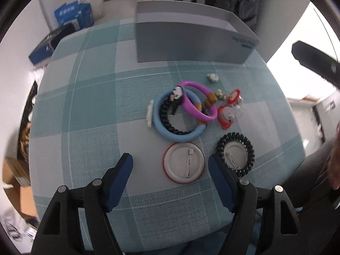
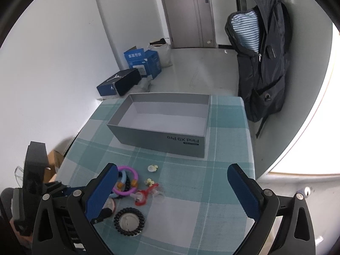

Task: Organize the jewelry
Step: 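Grasp the white badge with the left tool while the right tool grasps the black hair tie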

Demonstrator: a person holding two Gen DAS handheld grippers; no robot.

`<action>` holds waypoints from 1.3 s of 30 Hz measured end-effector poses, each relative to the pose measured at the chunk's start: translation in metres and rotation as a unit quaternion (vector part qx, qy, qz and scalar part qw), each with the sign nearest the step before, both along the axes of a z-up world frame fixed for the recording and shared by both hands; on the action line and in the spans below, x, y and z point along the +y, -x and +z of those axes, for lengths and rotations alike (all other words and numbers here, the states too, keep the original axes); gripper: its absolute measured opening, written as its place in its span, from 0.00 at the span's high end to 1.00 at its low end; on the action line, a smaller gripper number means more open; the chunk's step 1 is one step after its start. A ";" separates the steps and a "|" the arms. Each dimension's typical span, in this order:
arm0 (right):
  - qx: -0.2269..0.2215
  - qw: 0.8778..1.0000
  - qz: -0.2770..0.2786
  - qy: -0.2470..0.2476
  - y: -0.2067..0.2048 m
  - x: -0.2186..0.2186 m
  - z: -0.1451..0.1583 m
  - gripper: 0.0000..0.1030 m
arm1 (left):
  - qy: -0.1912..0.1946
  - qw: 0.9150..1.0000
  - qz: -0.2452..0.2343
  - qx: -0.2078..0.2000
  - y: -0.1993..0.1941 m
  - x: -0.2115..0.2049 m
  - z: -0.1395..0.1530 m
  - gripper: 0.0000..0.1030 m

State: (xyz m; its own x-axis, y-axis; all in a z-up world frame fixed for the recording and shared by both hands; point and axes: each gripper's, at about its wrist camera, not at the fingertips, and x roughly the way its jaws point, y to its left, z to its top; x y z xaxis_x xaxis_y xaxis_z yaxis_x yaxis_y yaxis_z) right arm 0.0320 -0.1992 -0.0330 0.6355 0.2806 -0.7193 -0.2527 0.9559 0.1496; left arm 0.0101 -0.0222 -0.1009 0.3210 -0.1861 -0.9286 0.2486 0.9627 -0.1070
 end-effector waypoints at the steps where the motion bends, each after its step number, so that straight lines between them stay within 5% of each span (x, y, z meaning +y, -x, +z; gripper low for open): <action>1: 0.000 1.000 0.001 0.003 0.000 0.001 0.000 0.00 | -0.006 1.000 -0.005 -0.003 0.001 -0.004 0.000 0.39; 4: 0.001 1.000 0.001 0.004 0.001 0.000 -0.001 0.00 | -0.027 0.999 -0.014 -0.014 0.004 -0.008 0.001 0.49; 6: 0.003 1.000 0.000 0.001 0.002 -0.001 -0.001 0.00 | -0.022 0.999 -0.017 -0.017 0.006 -0.011 0.002 0.67; 11: 0.004 1.000 0.004 0.007 0.005 0.000 -0.002 0.00 | -0.043 0.998 -0.037 -0.025 0.011 -0.029 0.011 0.69; 13: 0.010 1.000 0.009 0.010 0.008 0.000 -0.005 0.01 | -0.030 0.999 -0.026 -0.027 0.018 -0.017 0.014 0.80; 26: 0.098 0.993 0.067 -0.008 0.027 0.021 -0.045 0.04 | 0.046 0.999 0.007 -0.024 0.029 0.010 0.034 0.80; 32: 0.102 0.989 0.103 0.009 0.039 0.039 -0.055 0.06 | 0.081 0.996 0.038 -0.028 0.012 0.031 0.039 0.80; 39: 0.117 0.984 0.126 0.047 0.040 0.060 -0.071 0.23 | 0.102 0.992 0.066 -0.033 0.005 0.051 0.043 0.80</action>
